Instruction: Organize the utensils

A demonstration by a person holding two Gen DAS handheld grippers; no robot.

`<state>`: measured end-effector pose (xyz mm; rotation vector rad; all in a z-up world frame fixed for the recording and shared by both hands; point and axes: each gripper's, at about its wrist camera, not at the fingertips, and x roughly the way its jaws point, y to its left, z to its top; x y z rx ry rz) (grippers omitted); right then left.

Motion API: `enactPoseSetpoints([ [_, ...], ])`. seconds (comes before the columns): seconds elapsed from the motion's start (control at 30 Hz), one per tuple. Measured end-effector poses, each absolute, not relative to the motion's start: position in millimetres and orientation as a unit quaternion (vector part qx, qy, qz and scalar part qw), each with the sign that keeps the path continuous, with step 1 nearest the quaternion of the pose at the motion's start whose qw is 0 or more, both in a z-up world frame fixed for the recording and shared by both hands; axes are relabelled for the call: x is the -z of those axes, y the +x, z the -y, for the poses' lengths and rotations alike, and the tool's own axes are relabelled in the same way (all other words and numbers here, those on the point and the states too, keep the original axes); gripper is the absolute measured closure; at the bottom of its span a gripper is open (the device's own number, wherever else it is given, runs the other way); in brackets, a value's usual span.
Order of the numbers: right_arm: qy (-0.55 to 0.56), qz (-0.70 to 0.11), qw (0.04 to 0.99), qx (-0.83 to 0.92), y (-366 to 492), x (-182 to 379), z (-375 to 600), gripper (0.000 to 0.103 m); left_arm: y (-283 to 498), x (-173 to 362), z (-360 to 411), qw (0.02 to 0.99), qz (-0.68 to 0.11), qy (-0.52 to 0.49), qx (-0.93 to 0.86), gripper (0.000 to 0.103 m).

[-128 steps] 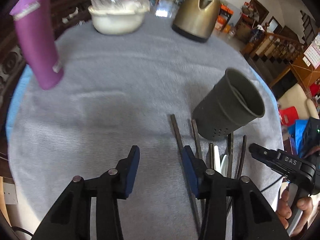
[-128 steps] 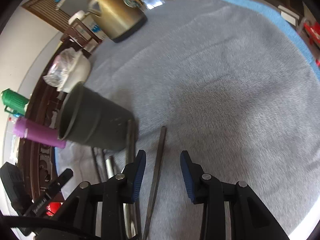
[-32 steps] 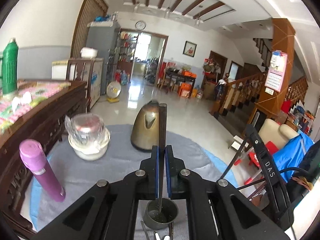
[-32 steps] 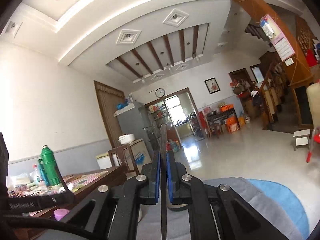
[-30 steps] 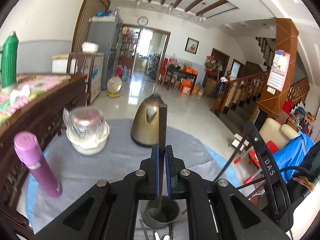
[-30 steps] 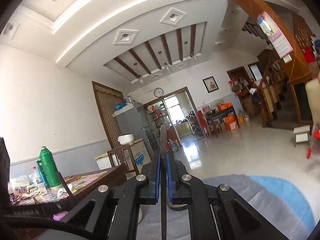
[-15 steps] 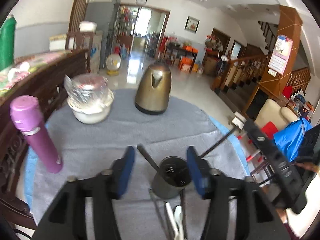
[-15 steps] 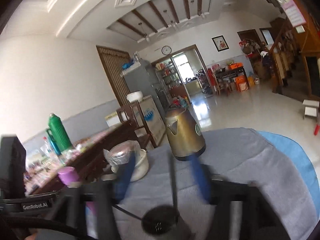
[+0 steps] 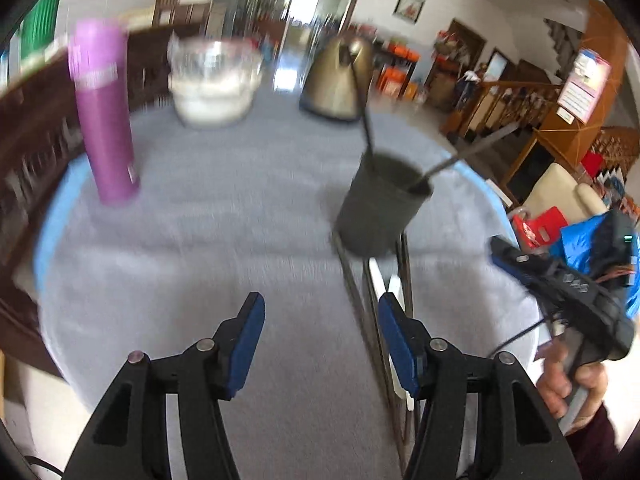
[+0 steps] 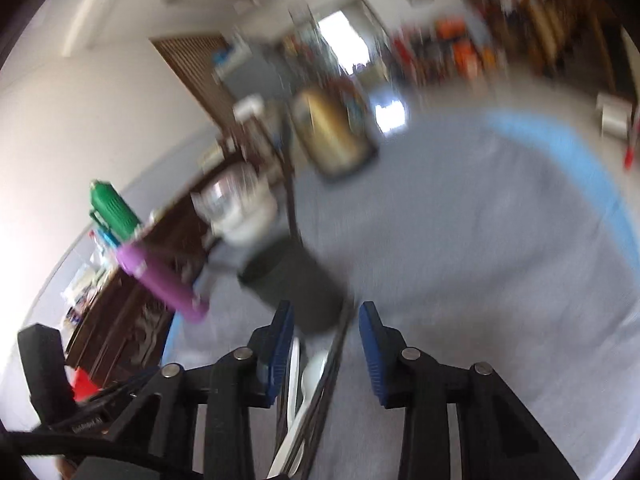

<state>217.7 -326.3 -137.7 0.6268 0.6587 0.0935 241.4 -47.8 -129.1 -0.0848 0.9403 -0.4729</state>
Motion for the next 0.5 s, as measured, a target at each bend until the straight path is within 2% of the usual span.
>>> enactPoseSetpoints([
  [0.07,0.317,-0.36,0.876,-0.053,237,157,320,0.072,247,140,50,0.848,-0.472,-0.06,0.234,0.045],
  [0.13,0.313,-0.391,0.863,-0.055,253,169,311,0.074,253,145,54,0.841,-0.483,-0.063,0.236,0.055],
  [0.3,0.284,-0.443,0.849,-0.042,278,189,295,0.084,263,155,63,0.82,-0.513,-0.075,0.244,0.072],
  [0.4,0.284,-0.474,0.833,-0.029,284,205,292,0.092,270,159,70,0.812,-0.524,-0.072,0.246,0.074],
  [0.5,0.273,-0.473,0.838,-0.02,283,208,292,0.092,275,165,78,0.8,-0.538,-0.074,0.256,0.074],
])
